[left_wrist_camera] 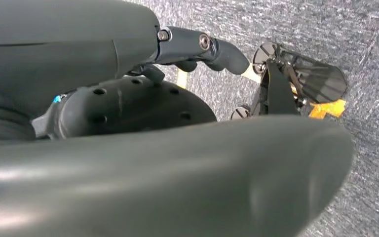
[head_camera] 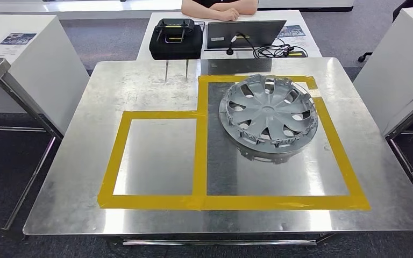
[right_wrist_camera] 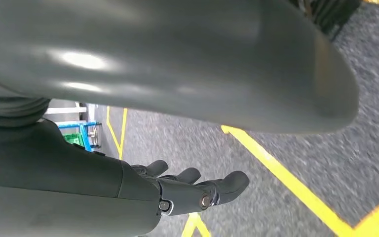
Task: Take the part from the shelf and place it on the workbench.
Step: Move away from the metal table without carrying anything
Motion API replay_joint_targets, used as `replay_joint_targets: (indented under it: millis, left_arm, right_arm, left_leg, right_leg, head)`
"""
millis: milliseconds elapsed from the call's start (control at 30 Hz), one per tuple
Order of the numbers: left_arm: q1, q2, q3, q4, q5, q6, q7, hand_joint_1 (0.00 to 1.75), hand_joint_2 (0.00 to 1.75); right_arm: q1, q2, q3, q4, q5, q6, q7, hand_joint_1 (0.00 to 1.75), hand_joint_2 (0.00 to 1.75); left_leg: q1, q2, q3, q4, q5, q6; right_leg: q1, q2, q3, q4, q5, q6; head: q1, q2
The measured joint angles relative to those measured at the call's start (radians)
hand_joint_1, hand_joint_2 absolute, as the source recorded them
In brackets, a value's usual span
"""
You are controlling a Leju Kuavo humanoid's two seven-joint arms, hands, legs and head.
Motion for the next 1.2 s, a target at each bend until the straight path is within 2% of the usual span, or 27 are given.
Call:
replay_joint_targets:
  millis: [133,200,400,600,733,933,1100,1200]
  left_arm:
    - [0.0,0.002,-0.005,0.0,0.01,-0.002,-0.005,0.0,0.0]
    - [0.0,0.002,-0.009,0.0,0.013,-0.002,-0.012,0.0,0.0]
    - [0.0,0.009,-0.014,0.0,0.02,0.014,0.0,0.0,0.0]
    - [0.0,0.021,-0.019,0.0,0.038,0.004,0.018,0.0,0.0]
    - [0.0,0.022,-0.019,0.0,0.033,-0.004,0.005,0.0,0.0]
    - [-0.001,0.022,-0.025,0.0,0.003,-0.001,-0.017,0.0,0.0]
    - [-0.001,0.022,-0.028,0.0,-0.004,0.026,0.014,0.0,0.0]
    - [-0.001,0.022,-0.032,0.0,-0.008,0.034,0.031,0.0,0.0]
  right_arm:
    - [-0.003,-0.022,0.013,0.019,-0.021,-0.029,0.019,0.0,0.0]
    - [-0.004,-0.029,0.02,0.026,-0.021,-0.039,0.029,0.0,0.0]
    - [-0.006,-0.044,0.051,0.045,0.006,-0.002,0.047,0.0,0.0]
    - [-0.006,-0.041,0.09,0.055,0.027,0.071,0.0,0.0,0.0]
    - [-0.006,-0.032,0.107,0.06,0.032,0.075,-0.002,0.0,0.0]
    - [-0.007,-0.016,0.129,0.067,0.041,0.073,0.043,0.0,0.0]
    - [-0.006,0.012,0.146,0.07,0.052,0.098,0.057,0.0,0.0]
    - [-0.006,0.029,0.157,0.071,0.061,0.106,0.059,0.0,0.0]
  left_leg:
    - [0.004,0.0,0.003,-0.007,0.005,-0.036]
    - [0.005,0.0,0.004,-0.007,0.004,-0.047]
    - [0.004,0.0,0.006,-0.007,0.003,-0.048]
    - [0.003,0.0,0.006,-0.006,0.002,-0.047]
    - [0.002,0.0,0.006,-0.006,0.001,-0.045]
    - [0.002,0.0,0.006,-0.005,0.001,-0.044]
    - [0.0,0.0,0.004,0.001,-0.002,-0.039]
    - [0.0,0.0,-0.001,0.008,-0.006,-0.033]
  right_leg:
    - [0.004,0.0,0.0,0.001,-0.001,-0.006]
    - [0.005,0.0,0.0,0.002,-0.002,-0.007]
    - [0.005,0.0,0.005,-0.004,-0.001,-0.006]
    - [0.004,0.0,0.009,-0.011,0.001,-0.002]
    - [0.003,0.0,0.01,-0.013,0.002,-0.001]
    - [0.002,0.0,0.011,-0.014,0.003,0.0]
    - [-0.001,0.0,0.012,-0.016,0.004,0.004]
    - [-0.002,0.0,0.012,-0.016,0.004,0.01]
  head:
    - [-0.009,0.0]
    - [-0.009,0.0]
    - [-0.006,0.0]
    - [-0.003,0.0]
    - [-0.002,0.0]
    - [0.0,0.0]
    - [-0.003,0.0]
    - [-0.005,0.0]
